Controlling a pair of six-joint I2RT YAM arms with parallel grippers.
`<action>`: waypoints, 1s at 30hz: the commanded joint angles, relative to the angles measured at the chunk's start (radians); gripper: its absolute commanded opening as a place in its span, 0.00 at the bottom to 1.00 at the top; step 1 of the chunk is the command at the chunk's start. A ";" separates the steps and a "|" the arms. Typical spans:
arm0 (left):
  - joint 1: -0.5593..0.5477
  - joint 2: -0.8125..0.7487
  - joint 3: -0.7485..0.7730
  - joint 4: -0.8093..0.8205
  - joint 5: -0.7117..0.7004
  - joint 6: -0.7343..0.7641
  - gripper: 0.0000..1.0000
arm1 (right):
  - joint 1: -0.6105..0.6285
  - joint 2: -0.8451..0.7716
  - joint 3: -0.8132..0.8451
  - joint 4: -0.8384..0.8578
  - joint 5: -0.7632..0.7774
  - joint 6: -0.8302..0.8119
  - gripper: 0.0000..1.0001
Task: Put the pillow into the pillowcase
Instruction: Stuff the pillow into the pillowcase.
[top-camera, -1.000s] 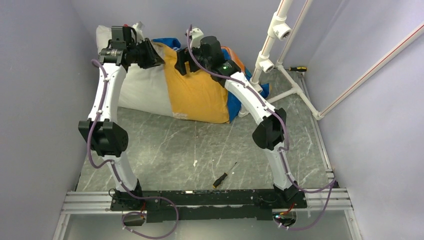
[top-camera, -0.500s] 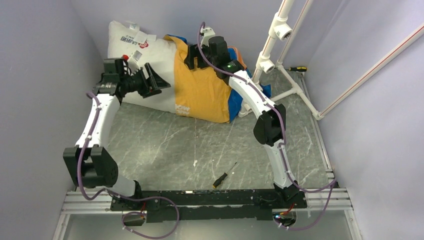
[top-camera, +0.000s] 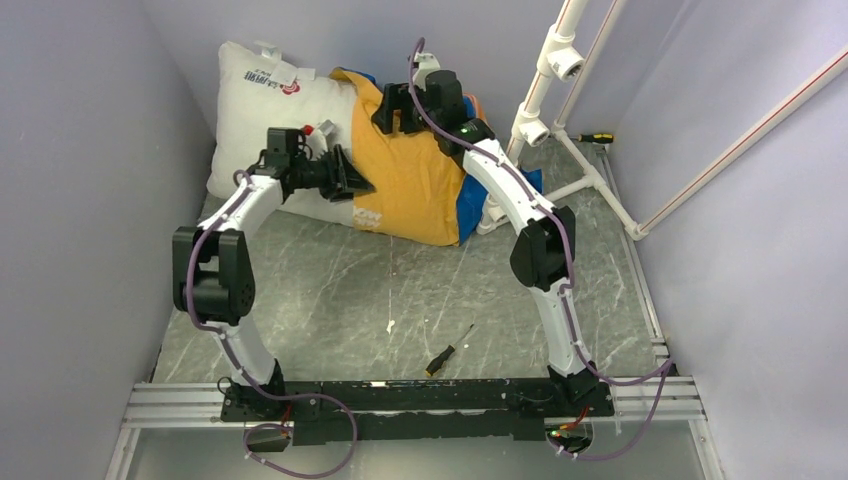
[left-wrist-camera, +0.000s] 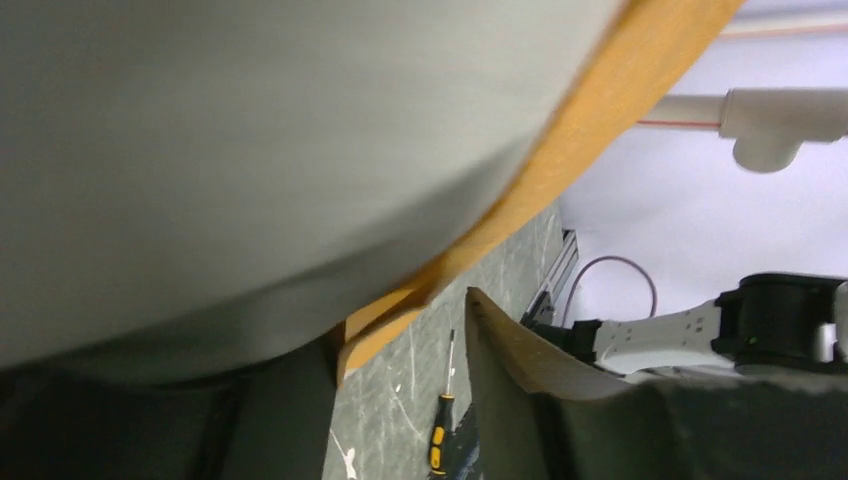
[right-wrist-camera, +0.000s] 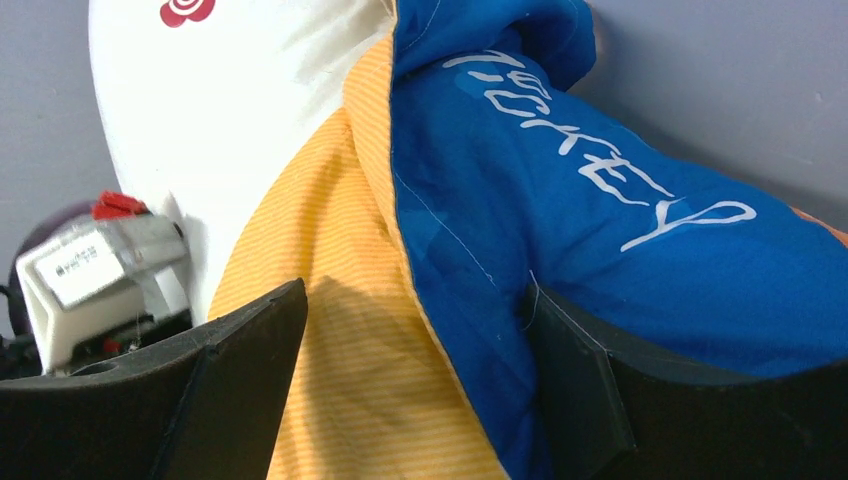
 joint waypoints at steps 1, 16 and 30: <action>-0.085 0.010 0.050 0.133 0.038 0.023 0.30 | -0.006 -0.047 -0.004 -0.044 -0.055 0.069 0.82; -0.099 -0.196 0.177 -0.357 -0.577 0.298 0.00 | 0.035 -0.228 -0.158 0.485 -0.329 0.204 0.89; -0.054 -0.296 0.145 -0.427 -0.696 0.286 0.00 | 0.094 0.153 0.133 0.497 -0.193 0.553 0.63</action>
